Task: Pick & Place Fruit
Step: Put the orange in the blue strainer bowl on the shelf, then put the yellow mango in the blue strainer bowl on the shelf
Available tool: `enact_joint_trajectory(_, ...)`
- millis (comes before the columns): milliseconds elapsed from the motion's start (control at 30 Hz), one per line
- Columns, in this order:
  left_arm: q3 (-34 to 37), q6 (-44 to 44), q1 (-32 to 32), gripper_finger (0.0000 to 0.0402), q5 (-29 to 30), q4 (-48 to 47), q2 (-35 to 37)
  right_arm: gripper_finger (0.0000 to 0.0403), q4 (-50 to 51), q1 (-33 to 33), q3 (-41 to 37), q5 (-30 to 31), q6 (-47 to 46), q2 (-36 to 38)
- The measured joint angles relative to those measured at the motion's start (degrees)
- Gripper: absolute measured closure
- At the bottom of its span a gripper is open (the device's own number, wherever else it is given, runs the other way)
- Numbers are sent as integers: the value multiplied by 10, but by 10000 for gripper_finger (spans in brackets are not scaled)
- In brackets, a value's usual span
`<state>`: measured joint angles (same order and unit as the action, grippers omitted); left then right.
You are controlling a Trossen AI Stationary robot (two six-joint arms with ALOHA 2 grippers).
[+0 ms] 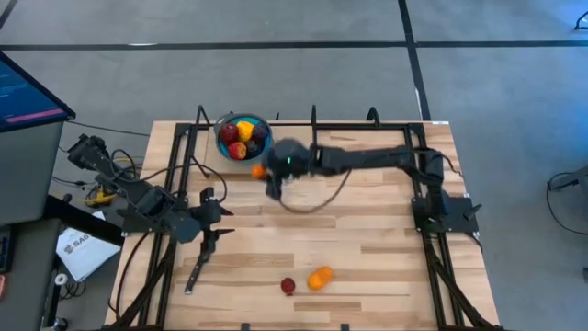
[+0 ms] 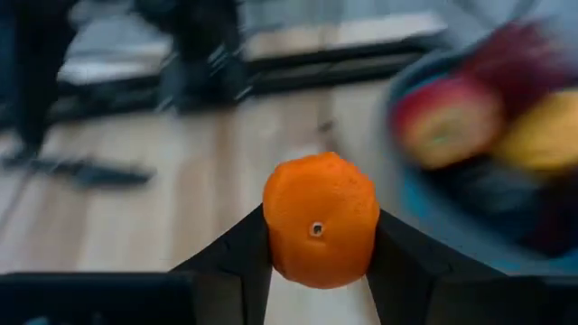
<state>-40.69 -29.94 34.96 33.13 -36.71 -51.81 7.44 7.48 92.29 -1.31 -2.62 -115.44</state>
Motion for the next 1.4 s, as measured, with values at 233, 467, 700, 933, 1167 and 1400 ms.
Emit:
enact_joint_trajectory(233, 37, -35, 0, 189, 15, 16, 27, 246, -11, 87, 11, 0, -33, -1)
enact_joint_trajectory(467, 51, -34, 0, 189, 41, 43, 38, 229, -64, 102, 11, -4, -49, -30)
enact_joint_trajectory(700, 51, -34, 0, 189, 46, 52, 40, 229, -83, 101, 10, -1, -50, -52)
enact_joint_trajectory(933, 51, -33, 0, 189, 46, 59, 39, 216, -132, 107, 11, 3, -65, -86)
enact_joint_trajectory(1167, 51, -33, 0, 189, 46, 63, 39, 180, -133, 111, 11, 18, -69, -86)
enact_joint_trajectory(1400, 51, -20, 0, 189, 46, 71, 39, 145, -134, 114, 11, 15, -66, -82)
